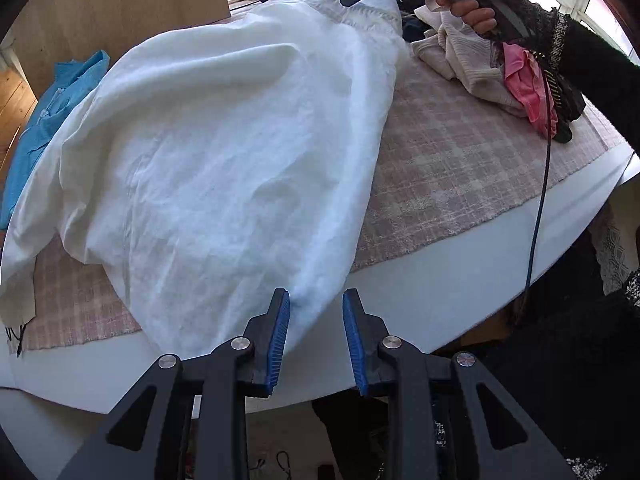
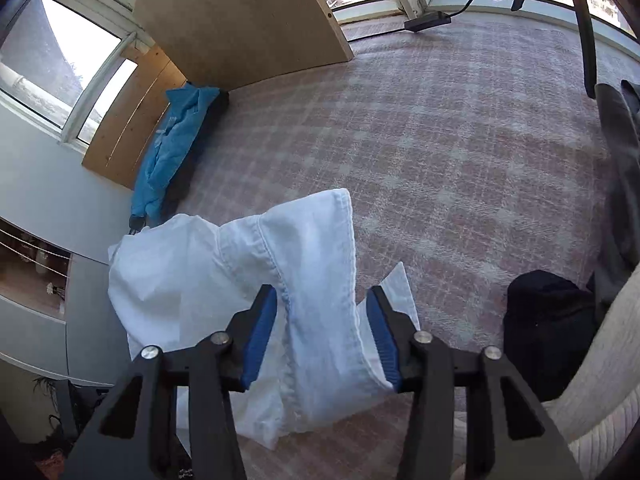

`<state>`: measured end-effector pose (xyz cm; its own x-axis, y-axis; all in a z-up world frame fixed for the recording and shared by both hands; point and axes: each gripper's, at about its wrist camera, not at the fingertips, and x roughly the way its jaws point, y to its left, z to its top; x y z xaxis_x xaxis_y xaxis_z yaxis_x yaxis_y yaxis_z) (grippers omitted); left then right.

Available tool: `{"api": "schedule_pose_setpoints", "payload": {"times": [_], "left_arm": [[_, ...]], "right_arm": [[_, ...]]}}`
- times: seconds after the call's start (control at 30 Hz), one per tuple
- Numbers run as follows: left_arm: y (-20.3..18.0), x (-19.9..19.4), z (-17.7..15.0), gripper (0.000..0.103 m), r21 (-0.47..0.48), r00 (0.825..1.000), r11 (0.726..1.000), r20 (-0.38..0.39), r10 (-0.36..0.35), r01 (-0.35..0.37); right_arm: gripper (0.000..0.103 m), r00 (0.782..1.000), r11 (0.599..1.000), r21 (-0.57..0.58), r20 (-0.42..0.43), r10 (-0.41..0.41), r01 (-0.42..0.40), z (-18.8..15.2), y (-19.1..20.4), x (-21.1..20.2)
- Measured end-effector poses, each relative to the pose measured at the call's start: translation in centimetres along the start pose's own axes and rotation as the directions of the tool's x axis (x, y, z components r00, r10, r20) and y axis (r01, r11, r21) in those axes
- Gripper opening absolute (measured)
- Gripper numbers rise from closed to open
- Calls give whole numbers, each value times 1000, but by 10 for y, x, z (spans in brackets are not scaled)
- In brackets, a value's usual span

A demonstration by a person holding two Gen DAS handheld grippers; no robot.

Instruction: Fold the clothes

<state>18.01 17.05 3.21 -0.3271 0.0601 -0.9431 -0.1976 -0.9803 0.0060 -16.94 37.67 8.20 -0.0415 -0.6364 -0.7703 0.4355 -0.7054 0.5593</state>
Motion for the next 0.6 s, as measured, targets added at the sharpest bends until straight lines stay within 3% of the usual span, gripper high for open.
{"api": "schedule_pose_setpoints", "payload": {"times": [0.07, 0.17, 0.27, 0.43, 0.6], "left_arm": [[15, 4, -1, 0, -38, 1000, 999, 4, -12, 12], [47, -30, 3, 0, -113, 995, 994, 104, 11, 1], [86, -86, 9, 0, -192, 970, 981, 236, 57, -11], [164, -193, 13, 0, -299, 881, 952, 430, 197, -67], [196, -252, 35, 0, -302, 790, 936, 523, 320, -180]], "right_arm": [[4, 1000, 1000, -22, 23, -11, 12, 2, 21, -5], [4, 988, 992, -128, 151, 23, -3, 13, 72, -54], [3, 952, 974, -226, 300, 63, 7, 25, 132, -126], [3, 878, 921, -387, 449, 162, 28, 32, 241, -243], [3, 811, 832, -522, 561, 168, 189, 16, 353, -305]]}}
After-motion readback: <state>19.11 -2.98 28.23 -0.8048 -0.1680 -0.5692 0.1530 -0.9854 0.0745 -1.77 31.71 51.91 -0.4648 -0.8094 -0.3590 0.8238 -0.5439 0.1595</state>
